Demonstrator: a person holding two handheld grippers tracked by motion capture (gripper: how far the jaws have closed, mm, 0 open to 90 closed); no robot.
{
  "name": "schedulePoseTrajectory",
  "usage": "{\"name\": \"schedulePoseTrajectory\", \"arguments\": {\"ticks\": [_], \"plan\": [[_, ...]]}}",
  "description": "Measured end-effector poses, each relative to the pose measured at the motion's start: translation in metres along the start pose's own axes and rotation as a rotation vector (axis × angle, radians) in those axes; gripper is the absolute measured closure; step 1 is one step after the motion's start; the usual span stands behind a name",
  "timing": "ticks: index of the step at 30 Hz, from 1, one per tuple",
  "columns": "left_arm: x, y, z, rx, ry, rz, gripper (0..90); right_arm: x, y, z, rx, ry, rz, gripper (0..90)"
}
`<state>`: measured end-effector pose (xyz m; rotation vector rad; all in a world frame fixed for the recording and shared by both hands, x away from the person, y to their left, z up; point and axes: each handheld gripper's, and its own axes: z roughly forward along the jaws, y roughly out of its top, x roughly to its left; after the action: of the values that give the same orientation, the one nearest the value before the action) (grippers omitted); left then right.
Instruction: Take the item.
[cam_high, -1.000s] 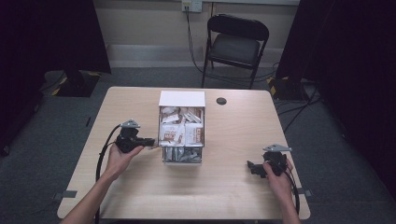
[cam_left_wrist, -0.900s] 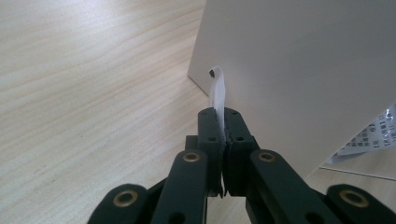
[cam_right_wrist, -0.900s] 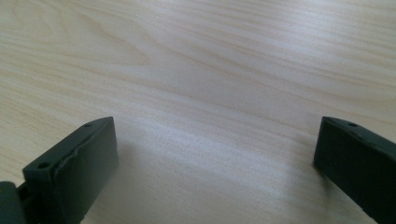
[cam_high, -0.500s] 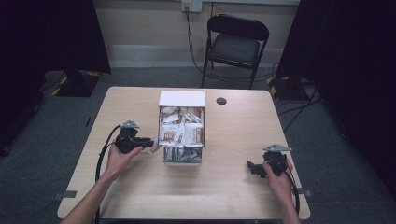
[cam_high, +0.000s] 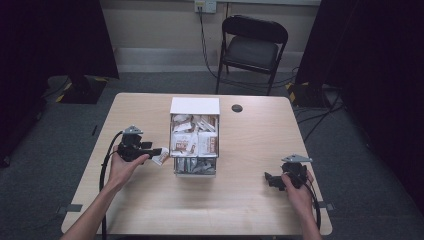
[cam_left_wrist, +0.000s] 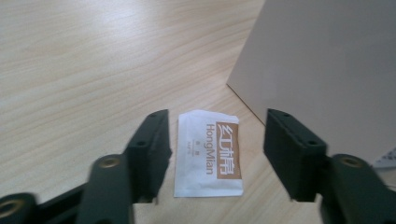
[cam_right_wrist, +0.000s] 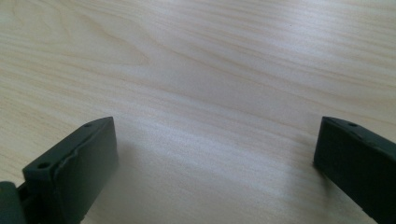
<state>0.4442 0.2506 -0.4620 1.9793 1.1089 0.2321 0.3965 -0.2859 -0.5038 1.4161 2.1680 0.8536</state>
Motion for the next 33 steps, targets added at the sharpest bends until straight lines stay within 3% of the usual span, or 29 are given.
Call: {"name": "schedulePoseTrajectory", "arguments": {"ticks": [2, 5, 7, 11, 14, 18, 21, 24, 27, 29, 33], "plan": [[-0.003, 0.001, -0.005, -0.002, -0.001, 0.007, 34.8, 0.000, 0.000, 0.000, 0.000, 0.001, -0.002, 0.0], [-0.009, 0.002, -0.012, 0.006, -0.002, 0.048, 31.1, 0.000, 0.000, 0.000, 0.000, 0.001, -0.002, 0.0], [-0.013, 0.003, -0.017, 0.007, 0.020, 0.054, 29.0, 0.000, 0.000, 0.000, 0.000, 0.001, -0.002, 0.0], [-0.018, 0.001, -0.025, 0.059, 0.017, 0.076, 26.6, 0.000, 0.000, 0.000, 0.000, 0.001, -0.002, 0.0], [-0.017, -0.005, -0.035, 0.071, 0.023, 0.074, 22.7, 0.000, 0.000, 0.000, 0.000, 0.000, -0.002, 0.0], [-0.009, -0.015, -0.046, 0.058, 0.045, 0.030, 20.0, 0.000, 0.000, 0.000, 0.000, -0.001, 0.000, 0.0], [-0.003, -0.027, -0.053, 0.057, 0.088, 0.016, 20.5, 0.000, 0.000, 0.000, 0.000, -0.001, 0.001, 0.0], [0.004, -0.036, -0.060, 0.052, 0.088, -0.006, 20.9, 0.000, 0.000, 0.000, 0.000, -0.001, 0.001, 0.0], [0.009, -0.046, -0.065, 0.092, 0.108, -0.033, 21.0, 0.000, 0.000, 0.000, 0.000, -0.003, 0.002, 0.0], [0.011, -0.053, -0.066, 0.114, 0.113, -0.014, 23.1, 0.000, 0.000, 0.000, 0.000, -0.003, 0.002, 0.0], [0.016, -0.070, -0.059, 0.166, 0.180, -0.013, 21.8, 0.000, 0.000, 0.000, 0.000, -0.003, 0.002, 0.0]]}}
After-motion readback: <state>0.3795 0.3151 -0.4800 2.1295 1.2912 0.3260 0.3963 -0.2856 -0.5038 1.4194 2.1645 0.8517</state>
